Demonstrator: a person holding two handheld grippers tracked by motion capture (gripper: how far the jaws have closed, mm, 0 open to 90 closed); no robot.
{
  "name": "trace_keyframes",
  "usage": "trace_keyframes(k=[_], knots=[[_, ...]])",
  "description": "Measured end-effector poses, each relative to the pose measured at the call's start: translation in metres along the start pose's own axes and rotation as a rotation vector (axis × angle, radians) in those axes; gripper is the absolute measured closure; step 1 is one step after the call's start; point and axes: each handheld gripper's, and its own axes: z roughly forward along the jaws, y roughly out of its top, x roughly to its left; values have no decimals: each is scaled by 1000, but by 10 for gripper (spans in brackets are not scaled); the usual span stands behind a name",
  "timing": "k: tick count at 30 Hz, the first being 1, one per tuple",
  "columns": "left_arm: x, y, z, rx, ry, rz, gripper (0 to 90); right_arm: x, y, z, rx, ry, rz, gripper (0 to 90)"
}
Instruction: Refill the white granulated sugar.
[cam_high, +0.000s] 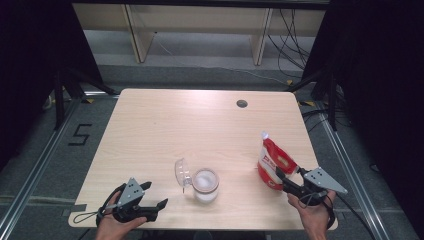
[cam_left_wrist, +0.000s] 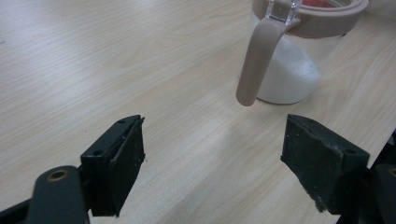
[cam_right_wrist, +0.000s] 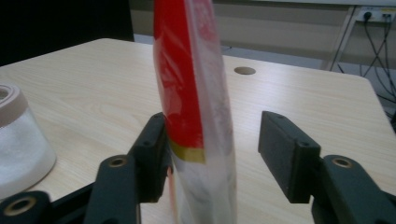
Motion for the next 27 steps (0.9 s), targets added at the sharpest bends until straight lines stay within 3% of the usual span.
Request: trace_keyframes(k=[1,2,4,5,8,9,11,12,15,16,18,19,20,22,23,24,25,27], knots=[[0,0,0,0,-2,3,204,1,1,-3,21,3,11,444],[-1,-1,2,-2,-7,-25,204,0,1,-4,17,8,10,436],[0,-1,2,12,1,-11,204,1,2,-10,32,7,9,425],[-1,0,2,-3,-10,-20,204,2,1,-12,19,4,26,418],[-1,1,1,-4,-9,-21,204,3,-2,-22,67,-2,73,396],[-1,1,1,-3,-9,-23,204,4,-3,-23,54,-7,79,393],[-1,2,2,-7,-13,-13,204,2,-7,-26,60,-3,81,383],[-1,2,2,-4,-13,-12,204,0,-8,-28,71,-9,40,379],[-2,4,2,-10,-24,-11,204,7,-11,-32,92,-3,101,363],[-2,4,2,-11,-25,-13,204,6,-13,-33,84,-7,62,362],[-4,3,3,-17,-23,-49,204,7,-16,-35,85,-13,70,342],[-2,4,2,-10,-27,-23,204,9,-17,-36,98,-5,86,340],[-2,4,2,-10,-23,-13,204,7,-18,-37,105,2,63,333],[-1,4,2,-15,-26,-21,204,11,-20,-38,130,6,97,321],[-1,3,2,-14,-26,-22,204,14,-21,-39,149,10,138,309],[-1,3,2,-14,-26,-25,203,11,-22,-38,130,10,92,298],[-2,3,2,-14,-26,-42,204,13,-23,-38,133,18,105,292],[-1,4,1,-13,-25,-23,204,17,-24,-41,164,12,136,287]])
